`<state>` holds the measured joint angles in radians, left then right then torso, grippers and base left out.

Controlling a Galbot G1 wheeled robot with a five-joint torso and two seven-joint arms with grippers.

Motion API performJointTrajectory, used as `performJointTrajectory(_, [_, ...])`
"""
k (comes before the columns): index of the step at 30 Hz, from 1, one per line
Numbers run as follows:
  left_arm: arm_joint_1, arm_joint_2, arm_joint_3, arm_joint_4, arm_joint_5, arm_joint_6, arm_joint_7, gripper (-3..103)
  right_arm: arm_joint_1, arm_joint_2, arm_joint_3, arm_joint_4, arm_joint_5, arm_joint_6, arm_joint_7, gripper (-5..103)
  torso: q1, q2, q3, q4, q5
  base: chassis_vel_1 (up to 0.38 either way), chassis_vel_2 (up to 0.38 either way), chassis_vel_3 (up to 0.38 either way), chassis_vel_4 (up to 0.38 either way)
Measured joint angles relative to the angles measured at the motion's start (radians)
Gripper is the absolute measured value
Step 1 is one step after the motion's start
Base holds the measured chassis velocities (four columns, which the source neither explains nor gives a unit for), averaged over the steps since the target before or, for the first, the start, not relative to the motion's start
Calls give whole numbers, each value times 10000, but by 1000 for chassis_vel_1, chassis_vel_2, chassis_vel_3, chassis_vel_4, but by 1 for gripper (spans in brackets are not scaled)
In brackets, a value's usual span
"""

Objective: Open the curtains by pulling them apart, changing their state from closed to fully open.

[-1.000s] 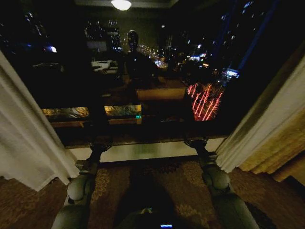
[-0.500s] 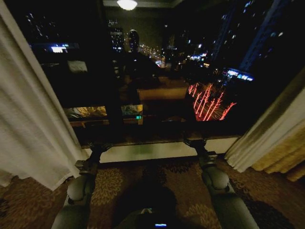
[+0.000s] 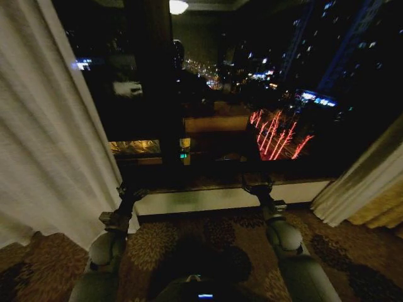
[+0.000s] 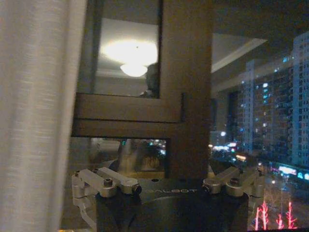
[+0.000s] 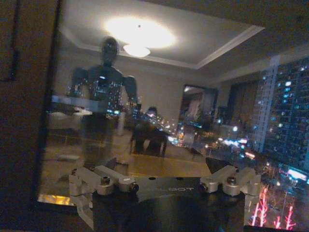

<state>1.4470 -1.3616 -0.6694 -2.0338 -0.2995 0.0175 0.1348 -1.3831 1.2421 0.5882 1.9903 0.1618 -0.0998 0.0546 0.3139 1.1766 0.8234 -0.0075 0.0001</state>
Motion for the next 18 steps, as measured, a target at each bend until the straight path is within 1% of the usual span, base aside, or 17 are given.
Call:
performJointTrajectory(7, [32, -24, 1, -37, 19, -1, 0, 100, -31, 37, -24, 67, -16, 10, -7, 100, 1, 1, 0, 0, -4, 232, 236, -228, -233])
performJointTrajectory(12, [39, -36, 2, -37, 27, -3, 0, 100, -72, 59, -82, 105, -38, 14, -18, 100, 0, 0, 0, 0, 2, 243, 225, -230, -225])
performJointTrajectory(16, [48, -33, -9, -32, 43, -4, 0, 100, -78, 75, -117, 108, -49, 14, -21, 100, 1, 0, 0, 0, -4, 211, 232, -227, -218])
performJointTrajectory(18, [32, -19, -12, -15, 59, -5, 0, 100, -83, 79, -165, 98, -48, 14, -29, 100, 0, 0, 0, 0, 1, 237, 243, -249, -243])
